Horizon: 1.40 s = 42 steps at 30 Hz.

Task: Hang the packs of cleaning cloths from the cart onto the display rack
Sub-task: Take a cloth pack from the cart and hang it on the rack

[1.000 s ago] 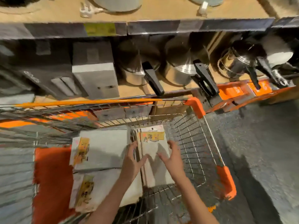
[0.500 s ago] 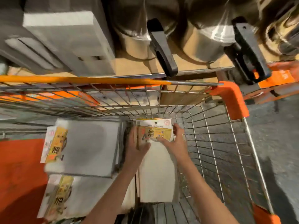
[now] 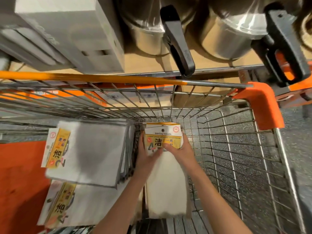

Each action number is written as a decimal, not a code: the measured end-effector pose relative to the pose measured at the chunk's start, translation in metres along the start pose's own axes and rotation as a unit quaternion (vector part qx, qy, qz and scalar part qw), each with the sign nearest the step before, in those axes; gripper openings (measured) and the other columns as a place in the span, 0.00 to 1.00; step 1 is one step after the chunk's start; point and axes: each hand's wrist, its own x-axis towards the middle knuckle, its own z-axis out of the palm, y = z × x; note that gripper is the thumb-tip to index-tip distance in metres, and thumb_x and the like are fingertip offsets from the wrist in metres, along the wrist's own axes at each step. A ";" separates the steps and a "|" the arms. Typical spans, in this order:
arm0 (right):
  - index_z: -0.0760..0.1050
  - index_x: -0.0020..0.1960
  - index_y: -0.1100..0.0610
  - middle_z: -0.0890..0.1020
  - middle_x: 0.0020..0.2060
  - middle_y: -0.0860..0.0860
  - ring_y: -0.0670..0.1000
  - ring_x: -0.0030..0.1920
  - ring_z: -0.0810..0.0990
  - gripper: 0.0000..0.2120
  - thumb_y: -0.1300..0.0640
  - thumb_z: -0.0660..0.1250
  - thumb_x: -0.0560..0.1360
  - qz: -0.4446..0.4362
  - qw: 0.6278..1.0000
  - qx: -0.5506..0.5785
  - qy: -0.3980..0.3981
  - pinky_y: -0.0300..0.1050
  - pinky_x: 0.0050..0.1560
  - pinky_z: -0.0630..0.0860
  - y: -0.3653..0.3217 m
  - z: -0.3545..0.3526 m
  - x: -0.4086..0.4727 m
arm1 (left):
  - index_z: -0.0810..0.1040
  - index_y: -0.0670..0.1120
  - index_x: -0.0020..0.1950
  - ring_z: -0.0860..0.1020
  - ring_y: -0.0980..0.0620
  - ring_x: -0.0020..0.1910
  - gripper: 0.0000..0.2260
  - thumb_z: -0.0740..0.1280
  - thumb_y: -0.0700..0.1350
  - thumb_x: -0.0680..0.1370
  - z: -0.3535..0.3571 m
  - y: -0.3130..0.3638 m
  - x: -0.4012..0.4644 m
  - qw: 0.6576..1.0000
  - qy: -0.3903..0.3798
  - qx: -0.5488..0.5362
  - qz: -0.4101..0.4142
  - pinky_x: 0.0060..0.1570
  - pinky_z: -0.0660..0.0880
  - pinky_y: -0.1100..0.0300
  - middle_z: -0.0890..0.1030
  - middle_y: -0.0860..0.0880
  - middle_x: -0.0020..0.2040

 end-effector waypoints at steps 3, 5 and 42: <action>0.66 0.64 0.54 0.82 0.47 0.46 0.41 0.45 0.81 0.29 0.66 0.74 0.68 0.003 1.000 0.016 0.011 0.37 0.48 0.77 0.003 0.002 -0.005 | 0.62 0.49 0.72 0.78 0.63 0.56 0.31 0.68 0.31 0.74 0.000 0.000 -0.007 1.000 0.001 0.008 0.021 0.51 0.74 0.70 0.76 0.50 0.62; 0.66 0.65 0.53 0.82 0.49 0.48 0.46 0.49 0.82 0.31 0.65 0.75 0.67 0.006 0.999 0.024 0.021 0.42 0.52 0.78 0.004 0.002 -0.008 | 0.64 0.49 0.71 0.77 0.59 0.59 0.29 0.69 0.32 0.74 0.002 0.001 -0.010 0.999 0.005 0.009 0.038 0.53 0.73 0.68 0.77 0.50 0.62; 0.70 0.63 0.46 0.80 0.55 0.49 0.48 0.56 0.79 0.29 0.57 0.77 0.66 -0.025 0.998 -0.005 0.065 0.50 0.60 0.75 -0.048 -0.010 -0.065 | 0.62 0.61 0.68 0.76 0.70 0.55 0.35 0.78 0.51 0.68 0.003 0.048 -0.054 0.999 -0.008 0.042 0.027 0.55 0.71 0.68 0.76 0.64 0.58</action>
